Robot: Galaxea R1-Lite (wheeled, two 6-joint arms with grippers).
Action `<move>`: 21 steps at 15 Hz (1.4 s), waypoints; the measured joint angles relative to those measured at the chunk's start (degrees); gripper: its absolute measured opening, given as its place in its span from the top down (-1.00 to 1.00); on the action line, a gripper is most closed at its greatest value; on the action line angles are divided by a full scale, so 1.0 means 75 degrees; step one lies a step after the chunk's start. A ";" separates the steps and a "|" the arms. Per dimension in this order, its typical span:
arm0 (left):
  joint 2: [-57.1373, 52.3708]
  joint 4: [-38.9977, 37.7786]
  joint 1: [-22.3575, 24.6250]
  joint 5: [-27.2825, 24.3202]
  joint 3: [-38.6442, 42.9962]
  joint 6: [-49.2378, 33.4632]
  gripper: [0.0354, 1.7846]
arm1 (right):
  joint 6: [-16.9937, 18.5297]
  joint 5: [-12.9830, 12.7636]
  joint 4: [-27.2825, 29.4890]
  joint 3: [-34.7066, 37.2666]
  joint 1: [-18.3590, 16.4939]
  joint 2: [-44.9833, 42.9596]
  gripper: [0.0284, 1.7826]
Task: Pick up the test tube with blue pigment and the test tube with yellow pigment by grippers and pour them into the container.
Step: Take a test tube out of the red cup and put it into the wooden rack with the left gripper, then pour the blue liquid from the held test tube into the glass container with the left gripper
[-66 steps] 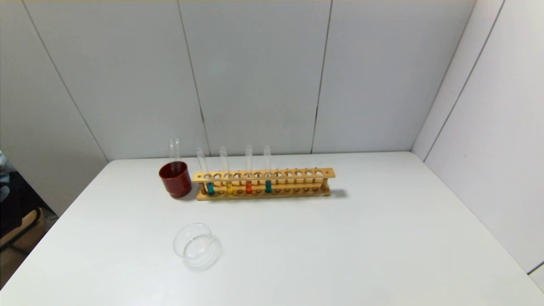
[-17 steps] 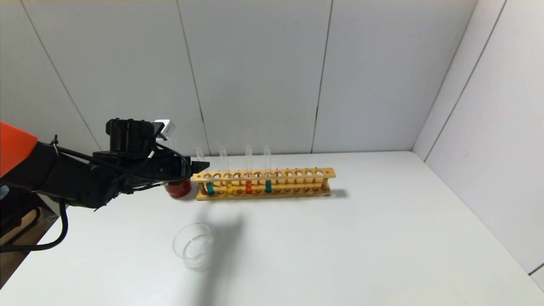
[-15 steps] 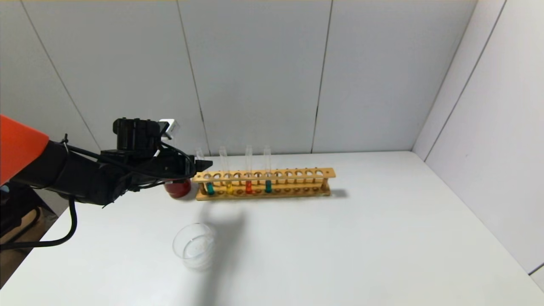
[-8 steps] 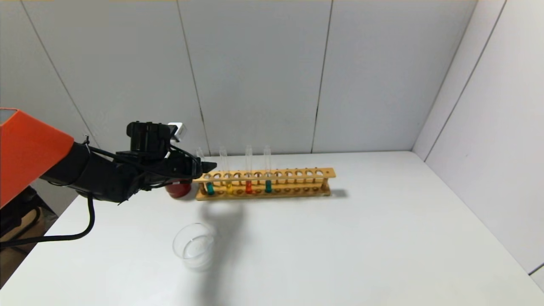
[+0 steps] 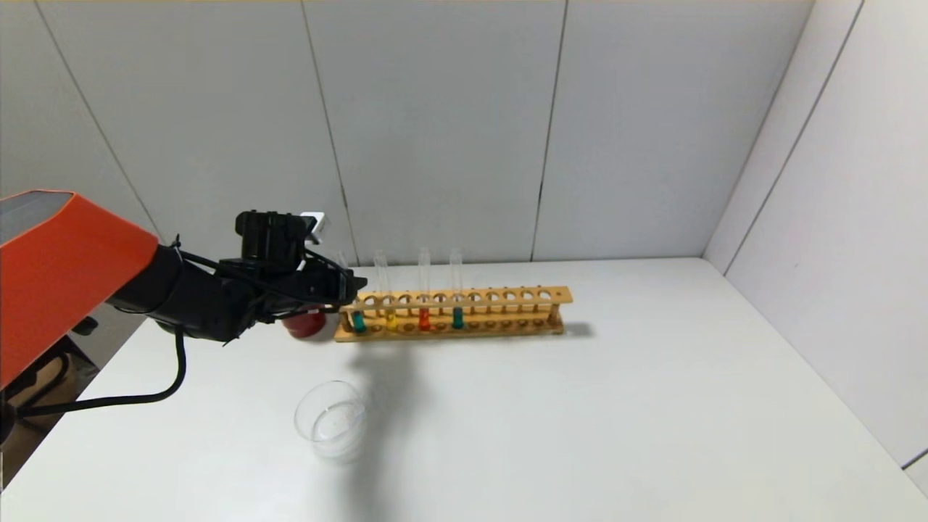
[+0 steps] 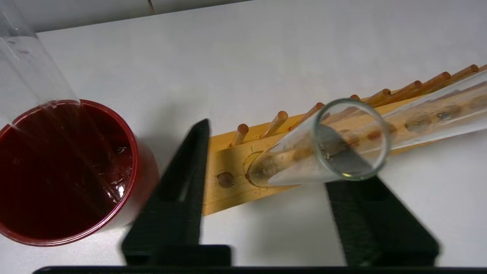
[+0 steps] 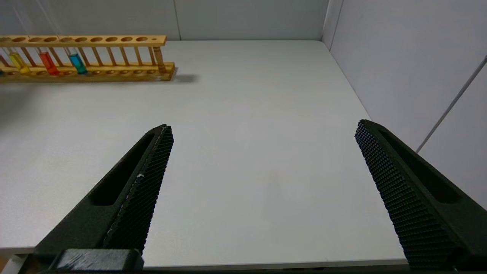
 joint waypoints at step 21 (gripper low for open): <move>-0.2547 0.1525 -0.0242 0.0782 -0.0268 0.0166 0.68 | -0.0003 -0.0003 0.0003 0.0000 0.0007 0.0000 -0.96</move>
